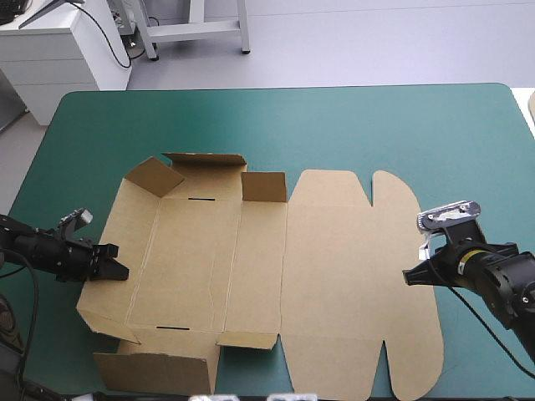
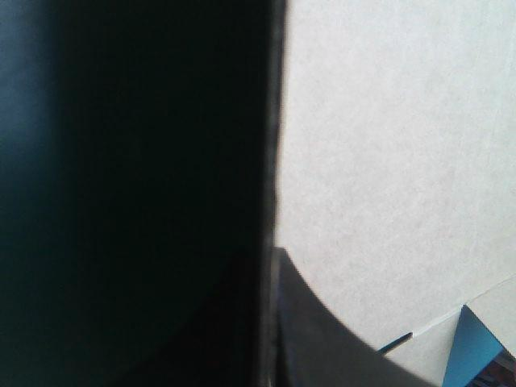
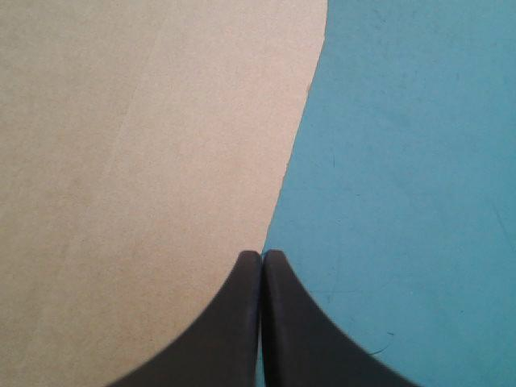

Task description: Fold the box

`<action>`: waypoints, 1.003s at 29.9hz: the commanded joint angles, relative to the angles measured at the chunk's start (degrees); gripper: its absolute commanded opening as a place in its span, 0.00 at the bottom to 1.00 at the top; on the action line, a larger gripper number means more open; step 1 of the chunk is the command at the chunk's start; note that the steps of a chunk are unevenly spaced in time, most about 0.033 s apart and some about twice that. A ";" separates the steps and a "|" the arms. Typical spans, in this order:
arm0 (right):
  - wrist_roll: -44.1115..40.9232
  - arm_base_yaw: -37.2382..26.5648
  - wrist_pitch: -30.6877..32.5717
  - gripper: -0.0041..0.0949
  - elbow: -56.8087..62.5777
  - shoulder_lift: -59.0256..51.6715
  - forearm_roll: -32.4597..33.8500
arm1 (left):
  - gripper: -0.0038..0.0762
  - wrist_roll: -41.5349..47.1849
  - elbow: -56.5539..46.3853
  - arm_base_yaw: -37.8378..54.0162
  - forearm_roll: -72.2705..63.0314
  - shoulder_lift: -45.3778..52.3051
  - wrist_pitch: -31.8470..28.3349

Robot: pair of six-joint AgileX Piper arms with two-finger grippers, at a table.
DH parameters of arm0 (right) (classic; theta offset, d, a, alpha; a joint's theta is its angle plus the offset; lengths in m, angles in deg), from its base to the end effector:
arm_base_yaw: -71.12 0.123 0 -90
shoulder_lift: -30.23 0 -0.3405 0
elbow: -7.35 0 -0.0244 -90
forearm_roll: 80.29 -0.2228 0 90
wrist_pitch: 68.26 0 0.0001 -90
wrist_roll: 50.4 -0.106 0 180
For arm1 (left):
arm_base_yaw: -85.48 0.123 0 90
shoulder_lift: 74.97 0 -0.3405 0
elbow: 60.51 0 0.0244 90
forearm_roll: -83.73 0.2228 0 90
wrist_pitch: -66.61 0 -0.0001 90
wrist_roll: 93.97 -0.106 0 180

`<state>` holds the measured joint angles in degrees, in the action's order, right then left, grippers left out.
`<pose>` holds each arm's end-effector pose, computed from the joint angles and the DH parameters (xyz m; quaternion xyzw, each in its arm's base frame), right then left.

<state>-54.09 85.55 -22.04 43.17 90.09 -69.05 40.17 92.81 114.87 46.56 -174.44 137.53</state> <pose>0.1186 0.0151 0.3377 -0.1288 0.9327 -0.0367 0.3348 0.2311 0.0607 0.2623 -0.0119 0.9488 -0.3096 0.0610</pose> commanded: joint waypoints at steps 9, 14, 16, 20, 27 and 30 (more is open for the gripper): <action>0.46 -0.40 -1.35 0.02 -1.59 -0.56 0.87 | 0.04 -3.76 9.24 -7.99 -0.77 1.73 2.62; 0.46 -0.40 -1.35 0.02 -1.59 -0.56 0.40 | 0.04 -5.82 19.77 -17.10 3.71 1.73 0.66; 0.46 -0.40 -1.35 0.02 -1.59 -0.56 0.11 | 0.04 -5.82 24.26 -20.72 8.05 1.73 -0.51; 0.46 -0.40 -1.35 0.02 -1.59 -0.56 -1.21 | 0.04 -5.82 32.97 -28.38 17.28 1.73 -6.91; 0.19 -0.40 -1.28 0.02 -1.59 -0.56 -2.08 | 0.04 -6.91 42.57 -39.62 29.13 1.73 -19.01; 0.19 -0.40 -1.21 0.02 -1.59 -0.56 -2.08 | 0.04 -8.07 43.57 -43.95 32.13 1.73 -24.55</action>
<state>-54.10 85.55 -21.04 43.17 90.09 -71.62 32.61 133.51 74.32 76.93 -175.21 121.51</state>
